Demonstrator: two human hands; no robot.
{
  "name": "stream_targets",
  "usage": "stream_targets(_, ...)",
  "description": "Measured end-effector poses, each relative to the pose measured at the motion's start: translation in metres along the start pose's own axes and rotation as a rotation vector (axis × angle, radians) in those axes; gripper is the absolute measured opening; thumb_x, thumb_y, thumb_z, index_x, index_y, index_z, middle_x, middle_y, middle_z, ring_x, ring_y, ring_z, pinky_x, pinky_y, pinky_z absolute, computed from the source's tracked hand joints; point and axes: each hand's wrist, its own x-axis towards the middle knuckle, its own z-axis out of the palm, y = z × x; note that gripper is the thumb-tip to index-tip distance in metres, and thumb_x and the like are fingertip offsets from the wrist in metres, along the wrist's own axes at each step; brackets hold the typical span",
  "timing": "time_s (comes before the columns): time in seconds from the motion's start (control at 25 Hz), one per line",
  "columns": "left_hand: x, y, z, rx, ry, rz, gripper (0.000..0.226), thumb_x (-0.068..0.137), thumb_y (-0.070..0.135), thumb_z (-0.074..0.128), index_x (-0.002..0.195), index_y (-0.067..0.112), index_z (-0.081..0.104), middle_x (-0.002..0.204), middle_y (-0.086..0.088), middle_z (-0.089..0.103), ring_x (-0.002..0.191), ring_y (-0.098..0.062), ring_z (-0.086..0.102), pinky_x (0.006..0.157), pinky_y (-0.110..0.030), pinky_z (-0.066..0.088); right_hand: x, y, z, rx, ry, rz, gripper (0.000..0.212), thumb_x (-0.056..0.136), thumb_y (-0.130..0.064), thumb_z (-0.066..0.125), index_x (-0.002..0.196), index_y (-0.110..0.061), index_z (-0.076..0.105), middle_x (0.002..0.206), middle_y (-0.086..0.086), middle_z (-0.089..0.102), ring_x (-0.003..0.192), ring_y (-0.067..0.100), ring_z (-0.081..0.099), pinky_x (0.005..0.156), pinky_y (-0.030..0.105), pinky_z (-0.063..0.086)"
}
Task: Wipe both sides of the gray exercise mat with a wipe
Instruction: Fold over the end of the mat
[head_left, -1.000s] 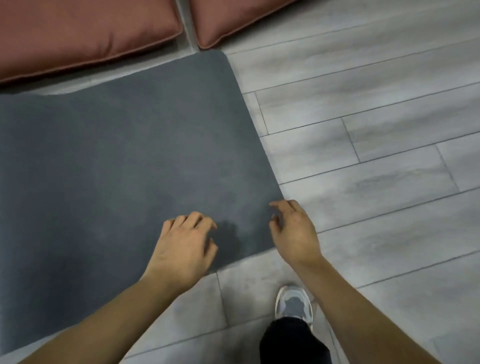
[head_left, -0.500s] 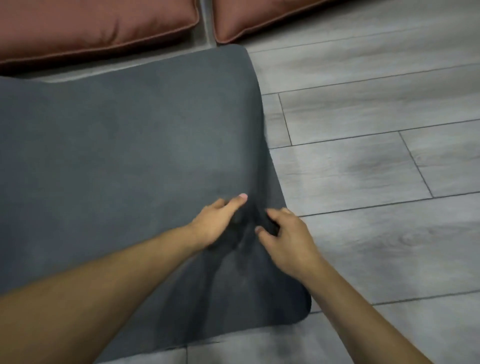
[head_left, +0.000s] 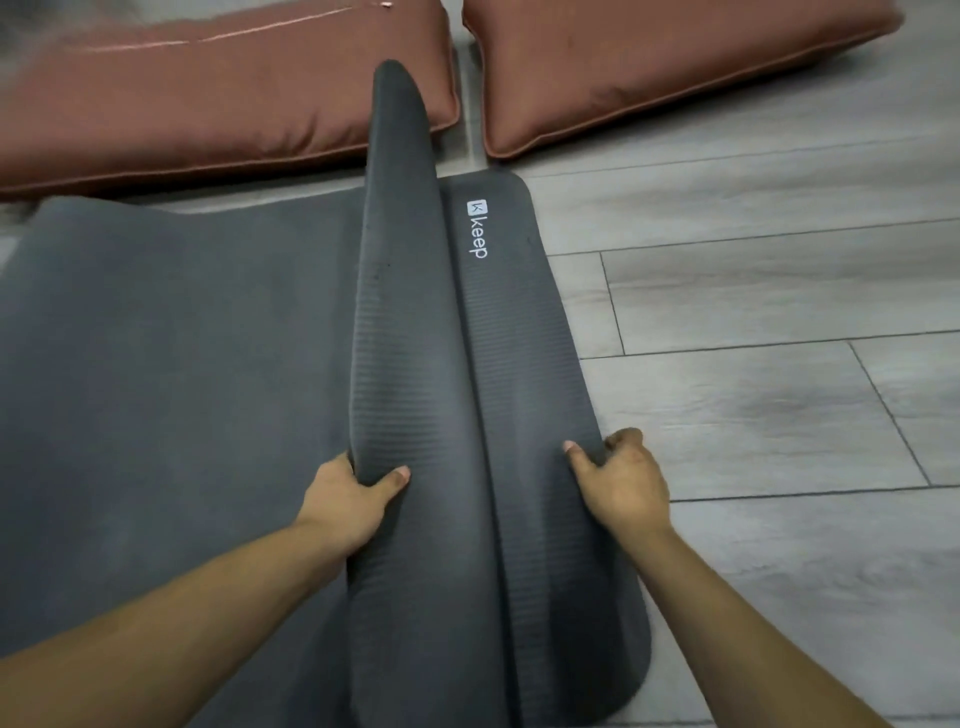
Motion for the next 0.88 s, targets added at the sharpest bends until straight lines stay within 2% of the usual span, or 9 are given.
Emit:
stream_targets(0.12,-0.009,0.006,-0.002,0.080,0.012,0.088,0.038,0.092,0.035,0.073,0.124,0.019,0.061,0.111,0.003,0.069,0.107,-0.024,0.065,0.095,-0.036,0.052,-0.006,-0.007,-0.003,0.209,0.010,-0.140,0.028,0.095,-0.038,0.056,0.086,-0.012,0.064,0.087,0.007,0.070,0.084,0.027,0.065,0.067,0.025,0.045)
stream_targets(0.24,-0.024,0.023,0.019,0.031,-0.064,0.183,0.034,0.098,0.030,0.066,0.130,0.020,0.060,0.115,0.007,0.069,0.114,-0.019,0.064,0.097,-0.030,0.048,-0.027,-0.003,-0.025,0.392,0.101,-0.180,0.030,0.097,-0.034,0.055,0.072,-0.018,0.058,0.068,-0.003,0.062,0.065,0.010,0.058,0.053,0.012,0.038)
stream_targets(0.36,-0.041,0.052,0.046,-0.119,-0.199,0.195,0.026,0.099,0.024,0.063,0.125,0.018,0.062,0.115,0.005,0.072,0.111,-0.017,0.068,0.102,-0.039,0.053,-0.041,-0.008,-0.034,0.391,0.196,-0.199,0.033,0.096,-0.036,0.056,0.068,-0.019,0.053,0.071,-0.004,0.053,0.064,0.011,0.051,0.058,0.021,0.035)
stream_targets(0.48,-0.057,0.075,0.064,-0.162,-0.222,0.255,0.021,0.099,0.021,0.063,0.120,0.018,0.063,0.110,0.003,0.074,0.104,-0.016,0.069,0.100,-0.043,0.054,-0.052,-0.013,-0.045,0.408,0.324,-0.234,0.032,0.095,-0.035,0.058,0.067,-0.019,0.052,0.073,-0.004,0.048,0.066,0.012,0.050,0.061,0.030,0.038)
stream_targets(0.6,-0.077,0.091,0.044,-0.182,-0.239,0.259,0.019,0.100,0.019,0.061,0.118,0.018,0.064,0.104,0.006,0.075,0.098,-0.011,0.071,0.094,-0.035,0.057,-0.072,-0.028,-0.062,0.476,0.364,-0.324,0.030,0.094,-0.031,0.062,0.067,-0.018,0.056,0.069,-0.001,0.049,0.062,0.017,0.051,0.059,0.037,0.045)
stream_targets(0.72,-0.095,0.097,0.014,-0.243,-0.359,0.257,0.014,0.101,0.018,0.060,0.113,0.021,0.067,0.098,0.011,0.078,0.091,-0.005,0.074,0.078,-0.020,0.058,-0.100,-0.039,-0.089,0.527,0.392,-0.401,0.023,0.093,-0.025,0.064,0.071,-0.018,0.062,0.070,0.001,0.053,0.059,0.017,0.053,0.055,0.030,0.044)
stream_targets(0.8,-0.108,0.102,0.020,-0.303,-0.481,0.299,0.017,0.101,0.012,0.059,0.114,0.015,0.069,0.104,0.007,0.078,0.096,-0.009,0.073,0.080,-0.019,0.057,-0.108,-0.023,-0.131,0.484,0.485,-0.386,0.020,0.094,-0.028,0.061,0.077,-0.017,0.063,0.071,0.002,0.059,0.063,0.021,0.057,0.058,0.033,0.046)
stream_targets(0.88,-0.120,0.117,0.056,-0.294,-0.591,0.362,0.020,0.100,0.010,0.060,0.118,0.011,0.070,0.110,0.004,0.076,0.104,-0.009,0.071,0.092,-0.022,0.056,-0.100,0.006,-0.186,0.355,0.553,-0.282,0.029,0.096,-0.041,0.057,0.084,-0.016,0.063,0.070,0.006,0.064,0.065,0.026,0.060,0.060,0.039,0.047)
